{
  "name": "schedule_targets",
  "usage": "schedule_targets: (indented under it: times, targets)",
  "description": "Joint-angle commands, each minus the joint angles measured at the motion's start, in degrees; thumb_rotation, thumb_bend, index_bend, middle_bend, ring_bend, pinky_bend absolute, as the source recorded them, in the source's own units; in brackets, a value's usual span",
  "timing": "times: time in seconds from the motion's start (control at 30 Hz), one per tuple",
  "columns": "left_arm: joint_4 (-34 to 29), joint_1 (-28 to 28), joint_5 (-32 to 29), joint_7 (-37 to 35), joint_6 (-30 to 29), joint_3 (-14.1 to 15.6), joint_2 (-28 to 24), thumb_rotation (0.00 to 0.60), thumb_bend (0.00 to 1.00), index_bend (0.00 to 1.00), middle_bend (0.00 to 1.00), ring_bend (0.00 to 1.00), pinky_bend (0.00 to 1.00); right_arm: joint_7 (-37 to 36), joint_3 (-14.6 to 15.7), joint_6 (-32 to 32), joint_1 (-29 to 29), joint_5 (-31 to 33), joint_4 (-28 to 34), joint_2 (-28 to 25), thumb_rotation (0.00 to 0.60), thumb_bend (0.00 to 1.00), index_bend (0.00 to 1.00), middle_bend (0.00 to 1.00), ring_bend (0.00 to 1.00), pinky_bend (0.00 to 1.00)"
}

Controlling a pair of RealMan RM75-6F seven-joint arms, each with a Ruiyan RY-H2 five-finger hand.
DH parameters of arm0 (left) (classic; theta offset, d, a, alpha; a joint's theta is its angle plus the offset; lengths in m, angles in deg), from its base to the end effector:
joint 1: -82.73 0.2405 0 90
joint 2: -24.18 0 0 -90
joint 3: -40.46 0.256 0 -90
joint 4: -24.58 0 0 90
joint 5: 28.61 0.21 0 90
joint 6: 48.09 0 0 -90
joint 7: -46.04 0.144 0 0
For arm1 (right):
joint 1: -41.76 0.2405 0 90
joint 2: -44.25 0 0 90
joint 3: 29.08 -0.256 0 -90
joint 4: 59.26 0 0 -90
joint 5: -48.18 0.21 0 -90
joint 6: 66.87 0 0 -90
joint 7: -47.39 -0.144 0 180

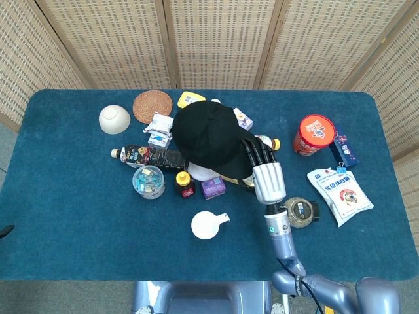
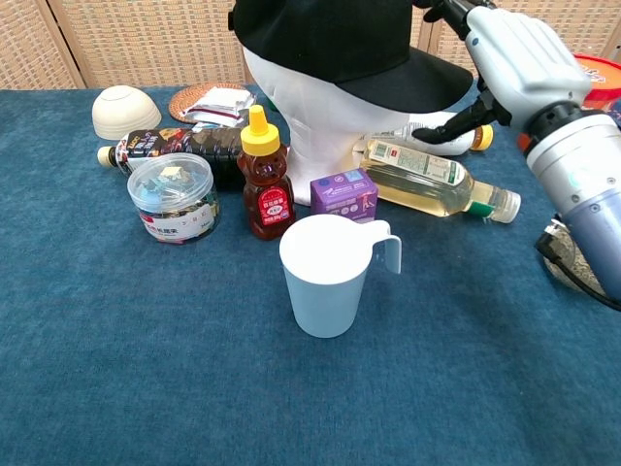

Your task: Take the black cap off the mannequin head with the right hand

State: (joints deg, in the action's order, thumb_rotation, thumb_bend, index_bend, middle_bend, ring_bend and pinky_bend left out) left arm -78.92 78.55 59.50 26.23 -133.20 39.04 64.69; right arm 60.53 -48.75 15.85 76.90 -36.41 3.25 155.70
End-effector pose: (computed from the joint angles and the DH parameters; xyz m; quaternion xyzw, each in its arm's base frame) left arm -0.2864 0.1701 0.2604 -0.5779 -0.4276 -0.4218 0.5525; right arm -0.1281 -0.3347 -0.0235 0.5688 -0.2793 0.5728 0.5200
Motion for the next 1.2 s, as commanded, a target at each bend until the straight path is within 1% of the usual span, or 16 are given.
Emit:
schedule_targets:
  times: [0.03,0.13,0.2,0.27,0.33,0.37,0.43,0.5,0.53,0.6,0.7,0.83,0.93,1.07,1.2]
  targets:
    - [0.8,0.1,-0.6,-1.0,0.1,-0.1,0.1,0.6,0.08,0.0,0.0,0.0,0.0,-0.2,-0.9,0.7,1.0,0.3,-1.9,1.4,0.6,0.0,0.13,0.18,0.12,0.2]
    - [1.6,0.2,-1.1,-1.7,0.1,-0.2,0.0,0.6,0.08,0.0,0.0,0.0,0.0,-1.8,-1.3,1.6,2.0,0.2,-4.7,2.8,0.6,0.0,0.17,0.21,0.14,0.23]
    - [2.2,0.3,-1.7,-2.1,0.0,-0.4,0.0,0.6,0.08,0.0,0.0,0.0,0.0,-2.7,-1.3,1.8,2.5,0.1,-6.5,3.7,0.6,0.03,0.19,0.24,0.16,0.25]
    - [2.7,0.4,-2.1,-2.7,0.1,-0.5,0.0,0.6,0.08,0.0,0.0,0.0,0.0,-3.7,-1.2,2.5,3.0,-0.1,-8.5,4.6,0.6,0.08,0.21,0.26,0.18,0.26]
    - [3.0,0.5,-2.3,-3.2,0.1,-0.5,0.0,0.6,0.08,0.0,0.0,0.0,0.0,-5.0,-1.3,3.7,3.4,-0.5,-10.6,5.7,0.6,0.18,0.24,0.3,0.22,0.28]
    - [3.2,0.5,-2.4,-3.3,0.1,-0.5,0.0,0.6,0.08,0.0,0.0,0.0,0.0,-5.7,-1.3,4.3,3.6,-0.5,-12.0,6.4,0.6,0.24,0.27,0.33,0.25,0.31]
    - [3.5,0.5,-2.4,-3.6,0.3,-0.5,0.1,0.6,0.08,0.0,0.0,0.0,0.0,-7.0,-1.4,5.4,4.0,-0.8,-14.1,7.4,0.6,0.35,0.33,0.42,0.34,0.39]
    - [3.8,0.4,-2.4,-4.0,0.6,-0.5,0.2,0.6,0.08,0.0,0.0,0.0,0.0,-8.1,-1.5,6.9,4.6,-1.2,-17.1,8.5,0.6,0.42,0.39,0.49,0.41,0.48]
    - [3.9,0.4,-2.5,-4.1,0.7,-0.5,0.3,0.6,0.08,0.0,0.0,0.0,0.0,-8.8,-1.5,7.5,4.8,-1.3,-18.2,8.9,0.6,0.46,0.43,0.52,0.45,0.53]
    - [4.1,0.2,-2.6,-4.3,1.0,-0.5,0.4,0.6,0.08,0.0,0.0,0.0,0.0,-10.1,-1.6,8.3,5.1,-1.5,-20.2,9.6,0.6,0.49,0.48,0.58,0.5,0.59]
    - [4.4,0.1,-2.6,-4.5,1.3,-0.6,0.5,0.6,0.08,0.0,0.0,0.0,0.0,-11.6,-1.9,9.5,5.7,-1.4,-22.2,10.3,0.6,0.55,0.54,0.64,0.57,0.67]
    - [4.6,0.0,-2.8,-4.7,1.6,-0.6,0.7,0.6,0.08,0.0,0.0,0.0,0.0,-13.2,-2.5,10.7,6.6,-1.3,-24.3,10.8,0.6,0.6,0.59,0.69,0.62,0.75]
    - [4.7,0.1,-2.7,-4.8,1.6,-0.6,0.8,0.6,0.08,0.0,0.0,0.0,0.0,-14.0,-2.7,11.4,7.2,-1.2,-25.5,11.0,0.6,0.61,0.61,0.7,0.64,0.78]
    - [5.0,0.2,-2.6,-5.1,1.5,-0.6,0.9,0.6,0.08,0.0,0.0,0.0,0.0,-14.7,-3.4,12.2,8.2,-0.9,-25.9,10.9,0.6,0.62,0.61,0.72,0.65,0.8]
    - [5.4,0.1,-2.8,-5.7,1.9,-0.6,1.0,0.6,0.08,0.0,0.0,0.0,0.0,-14.5,-4.0,13.5,9.1,-0.9,-25.0,10.2,0.6,0.63,0.61,0.72,0.66,0.8]
